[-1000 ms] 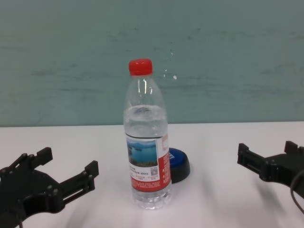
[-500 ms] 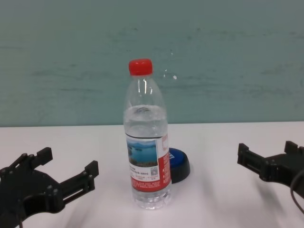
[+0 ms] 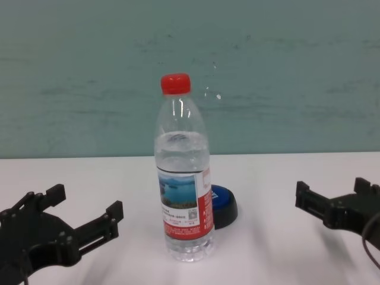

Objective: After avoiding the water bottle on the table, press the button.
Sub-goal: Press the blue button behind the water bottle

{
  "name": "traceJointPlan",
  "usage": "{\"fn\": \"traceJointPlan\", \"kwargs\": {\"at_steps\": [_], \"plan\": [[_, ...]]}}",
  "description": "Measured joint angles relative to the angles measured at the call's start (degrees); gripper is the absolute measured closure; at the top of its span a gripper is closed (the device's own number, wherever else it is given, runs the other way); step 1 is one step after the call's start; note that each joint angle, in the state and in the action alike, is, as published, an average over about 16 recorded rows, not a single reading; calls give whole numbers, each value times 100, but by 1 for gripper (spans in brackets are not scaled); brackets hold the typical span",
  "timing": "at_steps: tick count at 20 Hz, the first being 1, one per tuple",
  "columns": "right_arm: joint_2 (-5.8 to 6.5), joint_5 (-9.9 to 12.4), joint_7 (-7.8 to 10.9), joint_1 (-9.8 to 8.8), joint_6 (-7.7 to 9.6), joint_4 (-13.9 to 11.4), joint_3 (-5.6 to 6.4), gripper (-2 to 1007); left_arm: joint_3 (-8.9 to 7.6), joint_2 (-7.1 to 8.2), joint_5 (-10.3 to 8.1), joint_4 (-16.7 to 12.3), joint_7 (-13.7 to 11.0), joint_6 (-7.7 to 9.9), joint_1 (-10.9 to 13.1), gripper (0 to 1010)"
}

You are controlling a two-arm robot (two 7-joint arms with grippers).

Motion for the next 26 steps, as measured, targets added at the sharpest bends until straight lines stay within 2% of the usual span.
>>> {"fn": "traceJointPlan", "kwargs": {"at_steps": [7,12,18,23,26], "plan": [[94,-5,246,-109,222,-237,94,1,0,0,0,0,0,0,0,10],[242,82,595,-188,460,-477,201,1,0,0,0,0,0,0,0,10],[577,274,1152,-216,828,-754,320,1,0,0,0,0,0,0,0,10],[928,468,1595,-229,1122,-994,392,1,0,0,0,0,0,0,0,10],[1146,561,1788,-258,1264,-1145,410,1,0,0,0,0,0,0,0,10]]}}
